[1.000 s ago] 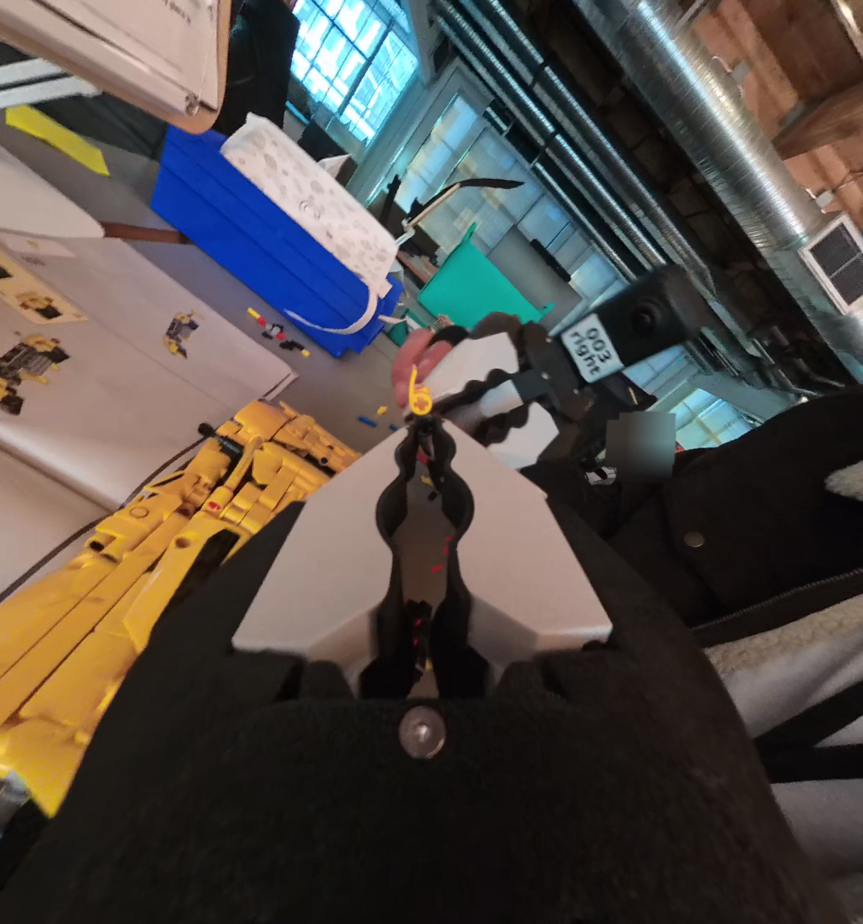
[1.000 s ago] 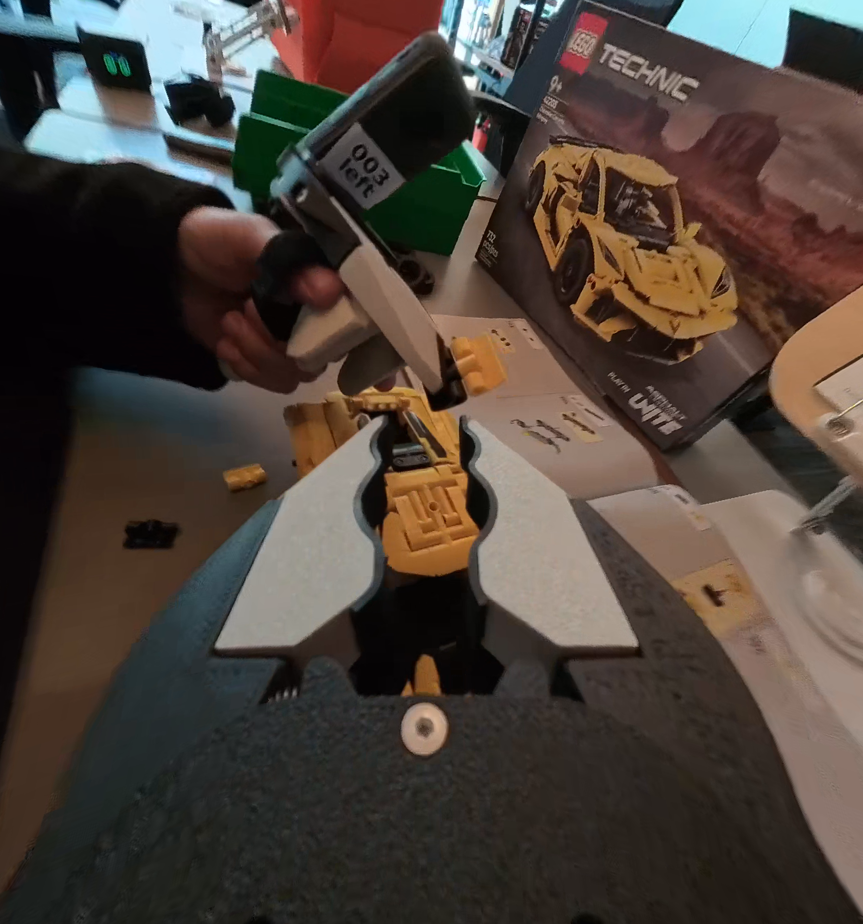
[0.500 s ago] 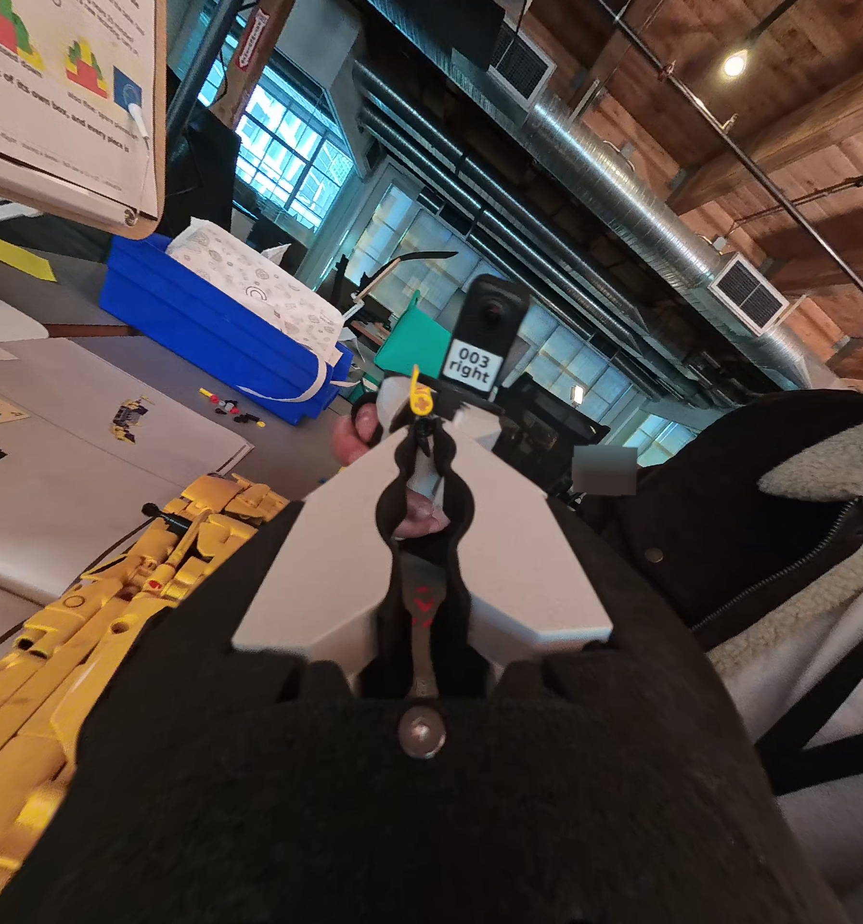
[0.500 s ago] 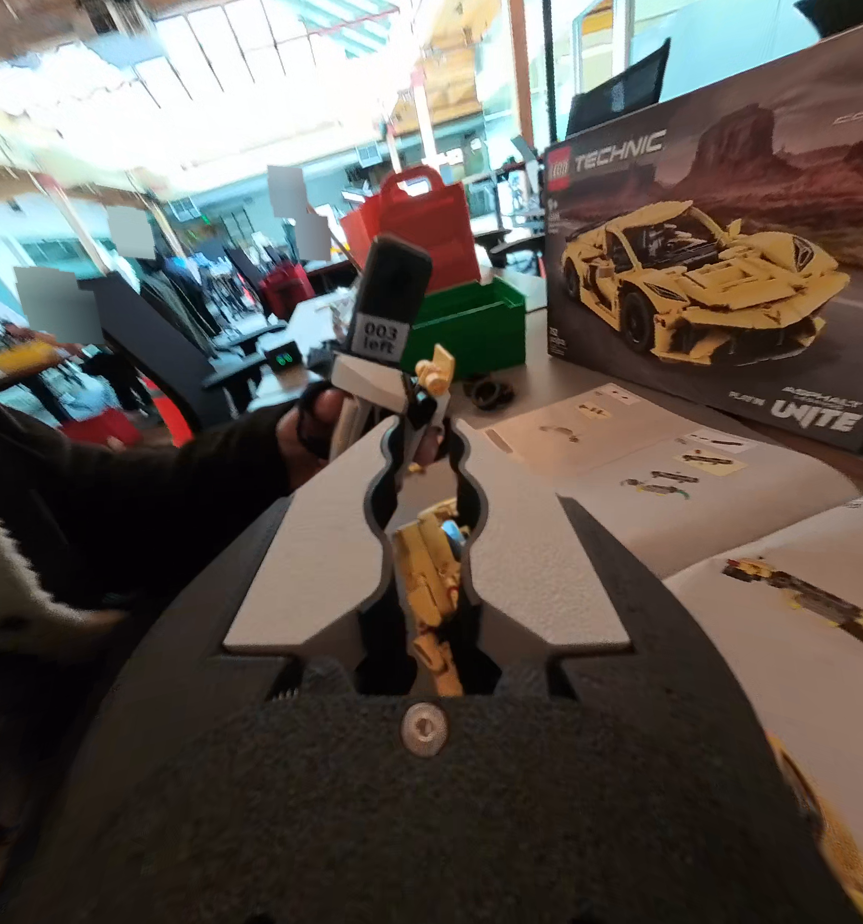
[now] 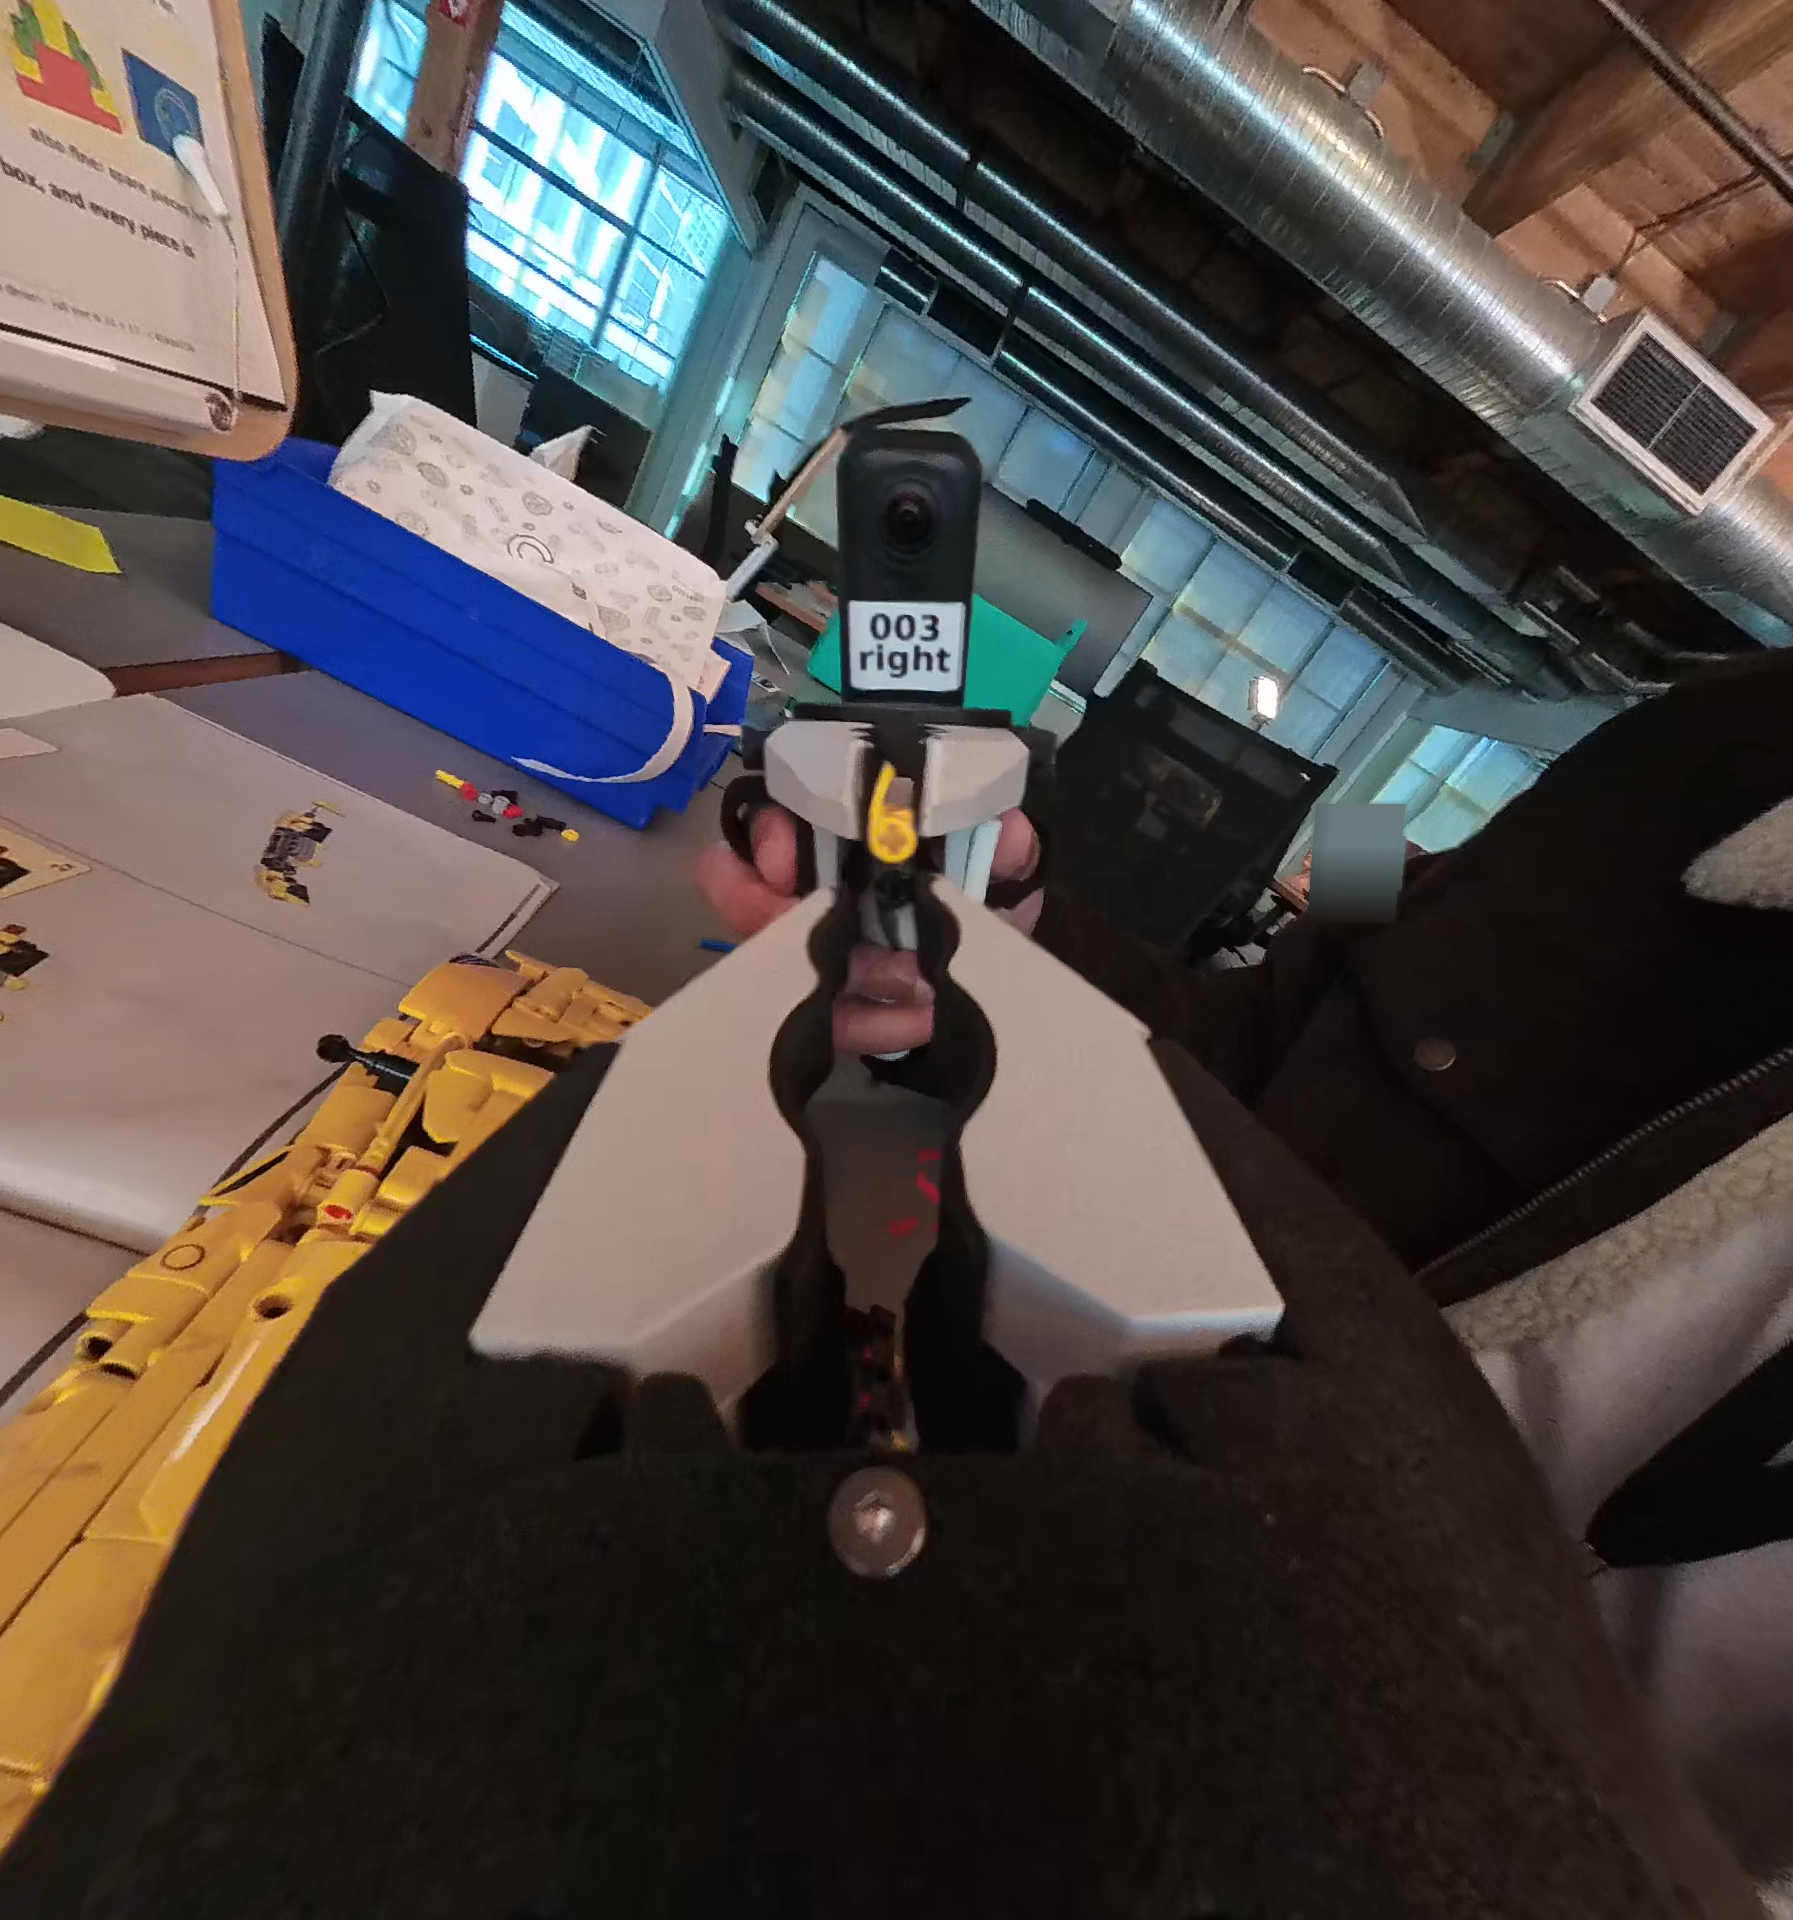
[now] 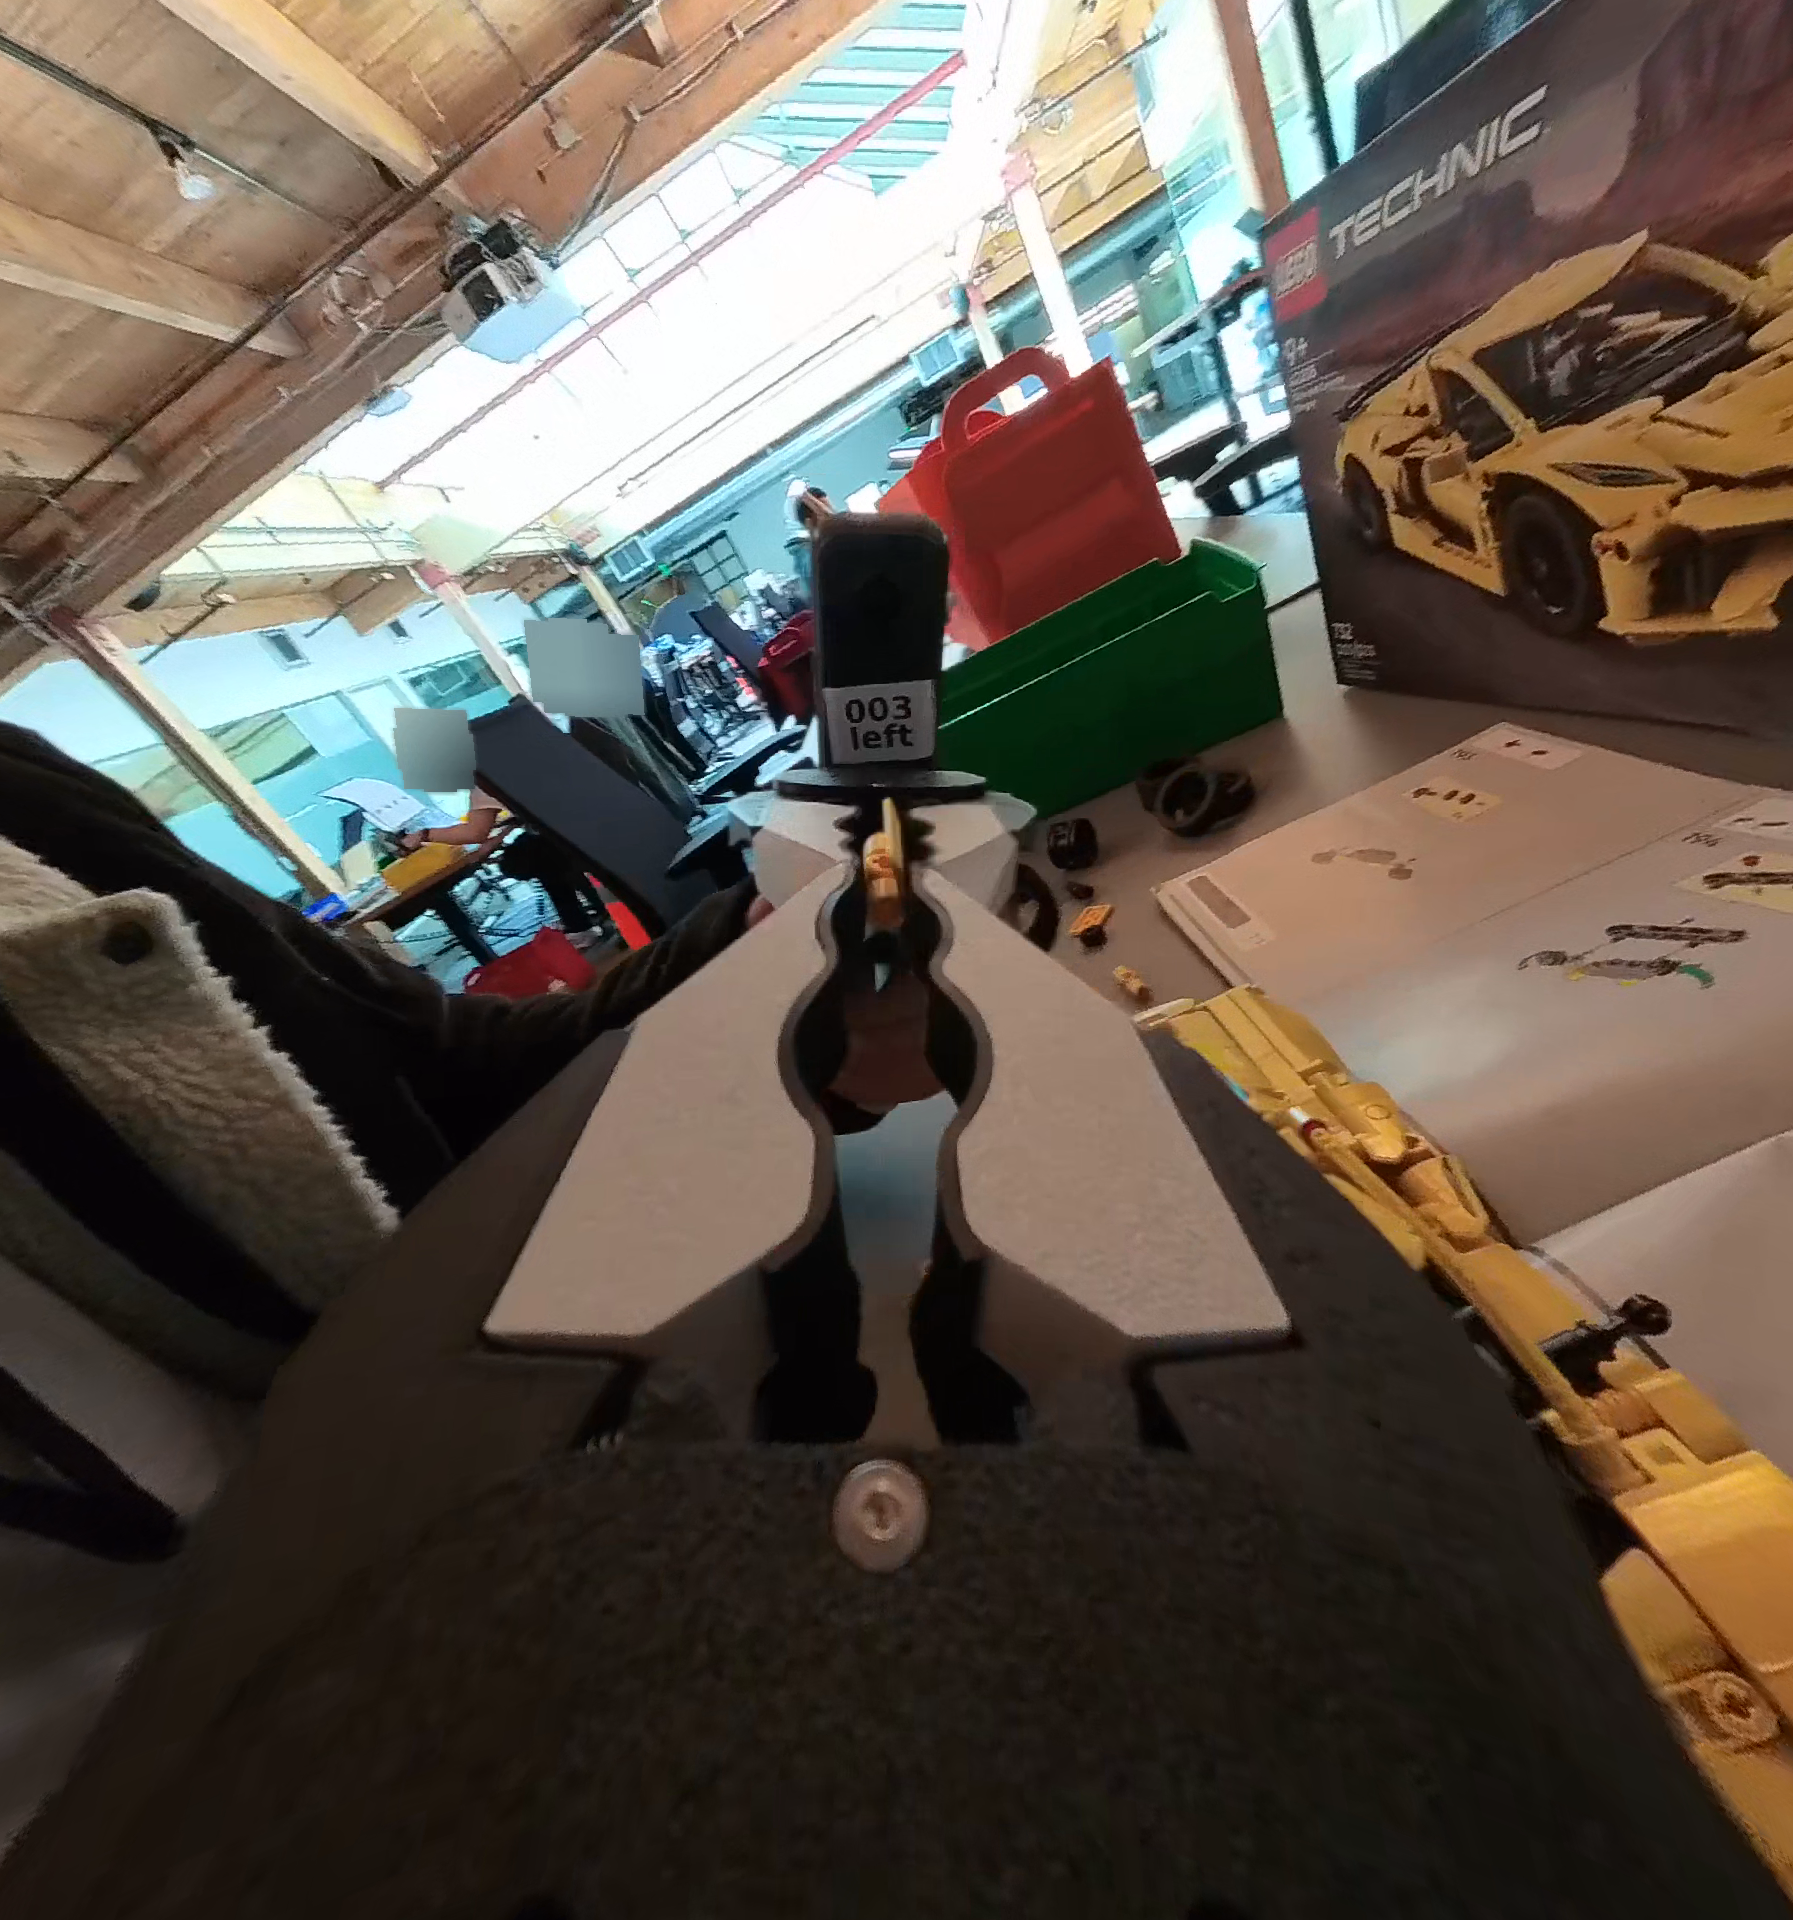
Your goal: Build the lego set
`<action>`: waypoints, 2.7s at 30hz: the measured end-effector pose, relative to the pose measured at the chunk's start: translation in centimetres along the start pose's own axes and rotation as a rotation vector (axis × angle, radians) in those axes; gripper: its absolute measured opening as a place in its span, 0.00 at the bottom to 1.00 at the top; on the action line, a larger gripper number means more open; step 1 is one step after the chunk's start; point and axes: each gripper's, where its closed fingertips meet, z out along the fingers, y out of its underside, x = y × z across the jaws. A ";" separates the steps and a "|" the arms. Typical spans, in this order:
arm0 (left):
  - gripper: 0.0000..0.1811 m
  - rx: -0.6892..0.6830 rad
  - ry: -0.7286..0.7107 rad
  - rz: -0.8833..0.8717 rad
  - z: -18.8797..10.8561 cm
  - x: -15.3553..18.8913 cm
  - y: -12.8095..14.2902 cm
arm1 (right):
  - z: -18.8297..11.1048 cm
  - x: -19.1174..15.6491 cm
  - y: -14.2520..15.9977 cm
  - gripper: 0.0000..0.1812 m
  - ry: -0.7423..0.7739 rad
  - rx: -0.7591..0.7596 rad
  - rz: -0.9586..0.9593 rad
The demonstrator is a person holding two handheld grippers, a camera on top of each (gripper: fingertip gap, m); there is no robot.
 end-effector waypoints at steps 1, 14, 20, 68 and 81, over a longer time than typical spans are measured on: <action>0.10 0.005 -0.012 0.002 0.0 -0.2 -0.1 | 0.0 -0.1 0.0 0.03 -0.017 -0.005 0.016; 0.03 0.260 0.150 -0.213 -1.1 0.8 -3.0 | 0.3 -0.2 0.3 0.08 0.049 -0.015 -0.137; 0.03 0.281 0.127 -0.168 -0.7 0.7 -2.8 | 0.6 -0.6 -0.5 0.05 -0.039 0.084 0.033; 0.03 0.040 -0.103 0.342 -0.2 0.7 -0.9 | 0.4 0.0 2.2 0.00 -0.080 -0.138 0.177; 0.03 0.006 -0.245 0.210 -1.0 -2.0 -0.8 | -16.7 -1.6 12.9 0.12 0.602 -0.773 -0.274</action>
